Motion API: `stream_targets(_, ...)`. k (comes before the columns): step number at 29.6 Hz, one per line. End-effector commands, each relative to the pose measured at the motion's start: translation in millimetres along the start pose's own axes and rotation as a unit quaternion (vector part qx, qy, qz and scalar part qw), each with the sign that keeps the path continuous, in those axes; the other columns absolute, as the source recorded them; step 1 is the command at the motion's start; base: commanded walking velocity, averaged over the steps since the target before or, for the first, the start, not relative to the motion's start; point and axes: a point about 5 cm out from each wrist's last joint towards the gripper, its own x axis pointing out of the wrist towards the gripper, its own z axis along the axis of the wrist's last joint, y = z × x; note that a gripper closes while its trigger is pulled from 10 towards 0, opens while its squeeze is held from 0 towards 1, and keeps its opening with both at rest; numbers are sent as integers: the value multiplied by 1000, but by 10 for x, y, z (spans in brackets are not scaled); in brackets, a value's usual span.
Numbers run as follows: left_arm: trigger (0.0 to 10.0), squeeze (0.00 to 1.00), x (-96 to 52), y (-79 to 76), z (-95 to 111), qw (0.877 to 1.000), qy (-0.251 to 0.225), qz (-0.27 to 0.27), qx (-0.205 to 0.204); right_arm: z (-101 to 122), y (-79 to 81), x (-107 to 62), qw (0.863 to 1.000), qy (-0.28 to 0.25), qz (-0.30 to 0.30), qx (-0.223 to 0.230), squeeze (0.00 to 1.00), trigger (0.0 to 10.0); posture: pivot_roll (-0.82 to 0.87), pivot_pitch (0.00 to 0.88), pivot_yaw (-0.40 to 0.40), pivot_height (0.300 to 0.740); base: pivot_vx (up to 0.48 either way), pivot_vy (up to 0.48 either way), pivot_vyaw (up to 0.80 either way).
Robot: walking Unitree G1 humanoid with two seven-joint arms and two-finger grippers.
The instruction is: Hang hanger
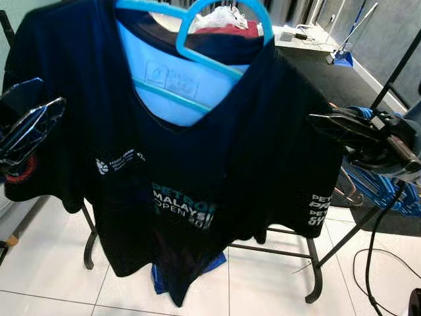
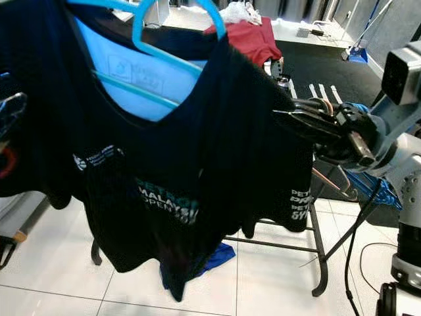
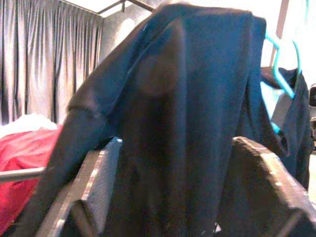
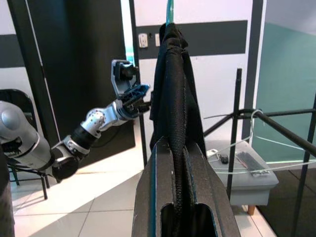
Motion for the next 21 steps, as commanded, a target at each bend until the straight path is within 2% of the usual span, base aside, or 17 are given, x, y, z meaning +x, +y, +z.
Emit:
stream_targets(1, 824, 0, 9, 47, -7, 1000, 8, 16, 3, 116, 61, 44, 1000, -14, 18, -21, 0, 0, -10, 29, -53, 740, 0, 0, 0)
stream_targets(2, 824, 0, 9, 47, -7, 1000, 8, 16, 3, 116, 61, 44, 1000, -14, 18, -21, 0, 0, -10, 29, -53, 740, 0, 0, 0)
stream_targets(3, 0, 0, 19, 61, -10, 1000, 2, 22, 0, 117, 65, 52, 1000, -14, 19, -21, 0, 0, -10, 29, -53, 740, 0, 0, 0)
stream_targets(8, 0, 0, 74, 98, -71, 999, -2, 37, -4, 112, 78, 93, 999, -12, 25, -17, 0, 0, -12, 27, -53, 740, 0, 0, 0)
stream_targets(14, 0, 0, 147, 48, -245, 999, 8, 34, -27, 93, 93, 130, 999, -13, 28, -11, 0, 0, -13, 23, -47, 740, 0, 0, 0)
stream_targets(18, 0, 0, 168, 40, -274, 999, 6, 36, -29, 81, 91, 137, 1000, -12, 26, -7, 0, 0, -15, 23, -47, 740, 0, 0, 0)
stream_targets(21, 0, 0, 158, 103, -230, 998, -6, 60, -13, 17, 45, 112, 1000, 9, 1, -2, 0, 0, -16, 22, -49, 740, 0, 0, 0)
